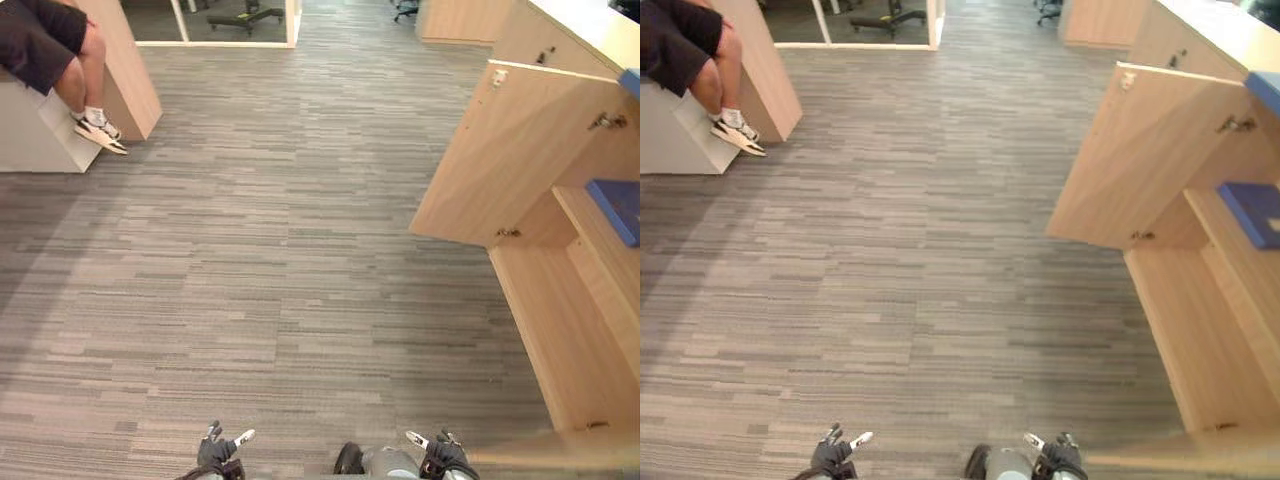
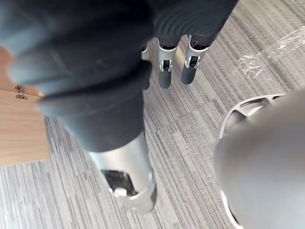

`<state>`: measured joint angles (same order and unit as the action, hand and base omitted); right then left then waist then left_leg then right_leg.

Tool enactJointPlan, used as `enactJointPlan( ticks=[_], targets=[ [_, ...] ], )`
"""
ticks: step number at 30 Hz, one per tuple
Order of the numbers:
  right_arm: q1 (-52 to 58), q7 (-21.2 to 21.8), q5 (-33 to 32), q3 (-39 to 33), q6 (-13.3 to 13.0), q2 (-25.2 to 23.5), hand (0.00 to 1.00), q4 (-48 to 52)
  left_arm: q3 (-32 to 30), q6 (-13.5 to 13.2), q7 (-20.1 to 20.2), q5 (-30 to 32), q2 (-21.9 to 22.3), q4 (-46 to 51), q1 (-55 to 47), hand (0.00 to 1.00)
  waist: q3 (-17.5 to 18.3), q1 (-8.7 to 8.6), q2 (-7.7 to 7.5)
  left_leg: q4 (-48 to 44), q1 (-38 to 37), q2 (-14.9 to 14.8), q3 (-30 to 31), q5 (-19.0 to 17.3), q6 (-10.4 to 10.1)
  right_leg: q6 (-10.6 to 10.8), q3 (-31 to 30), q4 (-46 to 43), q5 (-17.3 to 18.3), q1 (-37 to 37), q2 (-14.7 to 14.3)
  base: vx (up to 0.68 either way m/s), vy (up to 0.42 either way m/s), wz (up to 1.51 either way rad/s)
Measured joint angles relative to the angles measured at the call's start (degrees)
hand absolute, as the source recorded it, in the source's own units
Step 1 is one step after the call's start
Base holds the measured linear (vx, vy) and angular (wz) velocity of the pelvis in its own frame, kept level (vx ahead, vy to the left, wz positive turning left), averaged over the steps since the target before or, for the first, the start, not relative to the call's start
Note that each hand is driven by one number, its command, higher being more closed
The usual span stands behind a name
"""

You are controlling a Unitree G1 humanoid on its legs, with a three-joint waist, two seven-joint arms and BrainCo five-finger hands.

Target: Walk over to the cabinet, pick up the folder, carry it to the office cabinet, place the folder inside the office cabinet, then close the office cabinet door

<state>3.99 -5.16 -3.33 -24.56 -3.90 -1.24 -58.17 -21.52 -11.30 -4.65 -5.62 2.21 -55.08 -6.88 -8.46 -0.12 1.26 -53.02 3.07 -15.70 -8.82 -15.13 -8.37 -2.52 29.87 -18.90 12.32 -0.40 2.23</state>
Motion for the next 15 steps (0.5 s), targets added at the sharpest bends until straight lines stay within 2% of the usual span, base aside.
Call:
enactJointPlan(
  ticks=[2,4,5,6,7,8,9,10,11,12,13,14,15],
  targets=[
    [-0.01,-0.02,0.00,0.07,0.29,-0.07,0.00,-0.07,-0.12,0.11,-0.15,-0.23,-0.14,0.88,0.07,0.00,-0.33,0.41,-0.11,-6.83,3.96,-1.80,-1.67,-0.53,1.02,-0.07,-0.49,1.67,0.71,3.27,-0.67,0.33,-0.022,-0.13],
    [-0.06,-0.10,0.00,1.79,0.48,0.32,0.00,-0.15,0.11,0.05,-0.57,-0.63,-0.08,2.16,0.30,0.00,-0.49,1.22,-0.29,-6.87,9.03,-1.57,-3.39,-1.85,3.22,0.38,-2.66,4.43,0.72,6.30,-0.56,0.38,0.088,-0.51],
    [-0.55,-0.18,-0.03,2.08,0.50,0.35,0.00,-0.39,0.27,-0.09,-0.77,-0.76,-0.25,2.60,0.39,0.00,-0.70,1.98,-0.53,-2.98,11.39,-1.00,-3.64,-2.60,4.43,1.02,-4.49,5.70,0.30,7.60,0.01,0.39,0.172,-0.76],
    [-0.96,-0.30,-0.03,2.08,0.51,0.31,0.00,-0.79,0.47,-0.28,-0.90,-0.93,-0.47,2.62,0.49,0.00,-0.82,2.31,-0.76,0.39,12.17,-0.41,-3.36,-2.96,4.96,1.20,-5.45,6.06,0.19,8.08,0.54,0.38,0.239,-0.87],
    [-1.80,-0.70,-0.01,2.07,0.52,0.22,0.00,-1.69,1.15,-0.58,-1.37,-1.25,-0.79,2.70,0.74,0.00,-1.22,2.82,-1.40,8.22,13.23,0.94,-2.20,-3.00,4.97,1.55,-7.33,6.68,0.07,9.21,2.10,0.32,0.259,-0.81],
    [-2.38,-0.83,-0.01,2.08,0.53,-0.05,0.00,-2.45,1.71,-0.70,-1.64,-1.18,-1.34,2.69,1.23,0.00,-1.52,2.86,-2.24,16.46,14.13,2.48,0.10,-2.07,4.17,3.00,-8.61,7.61,0.06,10.67,4.17,0.33,0.278,-0.74],
    [-2.39,-0.87,0.00,2.12,0.47,-0.20,0.00,-2.44,2.34,-0.76,-1.79,-1.19,-1.74,2.69,1.36,0.00,-1.72,2.80,-2.58,20.83,14.20,3.05,1.37,-0.89,3.93,3.96,-9.21,8.24,0.11,11.70,5.19,0.36,0.330,-0.60],
    [-2.14,-1.16,0.00,2.15,0.46,-0.24,0.00,-2.49,2.93,-0.94,-2.13,-1.18,-1.86,2.68,1.43,0.00,-1.74,2.81,-2.64,27.99,14.42,3.48,3.59,3.72,3.61,6.05,-10.36,9.43,0.13,13.28,6.82,0.39,0.412,-0.56],
    [-1.51,-1.29,0.01,2.20,0.44,-0.13,0.00,-2.86,3.58,-1.00,-2.68,-1.19,-1.88,2.55,1.05,0.00,-0.86,2.97,-2.86,30.18,13.14,4.35,2.99,12.44,2.51,8.00,-11.55,10.43,-0.05,14.39,8.29,0.42,0.452,-0.55],
    [-1.56,-1.31,0.02,2.16,0.41,-0.61,0.00,-3.37,3.88,-1.00,-2.77,-1.27,-2.37,2.23,1.06,0.00,-0.38,2.94,-3.28,30.17,12.92,5.63,2.62,13.65,2.94,8.16,-12.10,10.68,-0.39,14.49,9.56,0.42,0.489,-0.38],
    [-1.84,-1.17,0.04,2.15,0.39,-1.55,0.00,-4.71,4.97,-1.05,-2.93,-1.28,-3.84,1.25,1.86,0.00,0.63,2.38,-5.24,30.32,12.97,7.62,1.34,11.50,3.87,7.25,-12.97,10.70,-2.80,13.32,11.84,0.42,0.474,-0.23],
    [-2.09,-1.21,0.10,2.13,0.44,-1.77,0.00,-5.25,5.63,-0.98,-2.92,-1.23,-4.74,-0.10,2.53,0.00,1.12,2.44,-6.13,29.20,12.46,8.73,0.02,10.38,4.69,8.04,-13.90,9.97,-6.19,12.88,13.54,0.40,0.454,-0.27],
    [-1.96,-1.19,0.18,1.98,0.44,-1.83,0.00,-5.28,5.91,-0.96,-2.92,-1.19,-5.14,-0.70,2.58,0.00,1.47,2.50,-6.63,29.13,11.56,9.29,-1.31,9.73,5.43,8.99,-14.91,8.98,-7.49,12.31,14.80,0.40,0.434,-0.58]
  ],
)
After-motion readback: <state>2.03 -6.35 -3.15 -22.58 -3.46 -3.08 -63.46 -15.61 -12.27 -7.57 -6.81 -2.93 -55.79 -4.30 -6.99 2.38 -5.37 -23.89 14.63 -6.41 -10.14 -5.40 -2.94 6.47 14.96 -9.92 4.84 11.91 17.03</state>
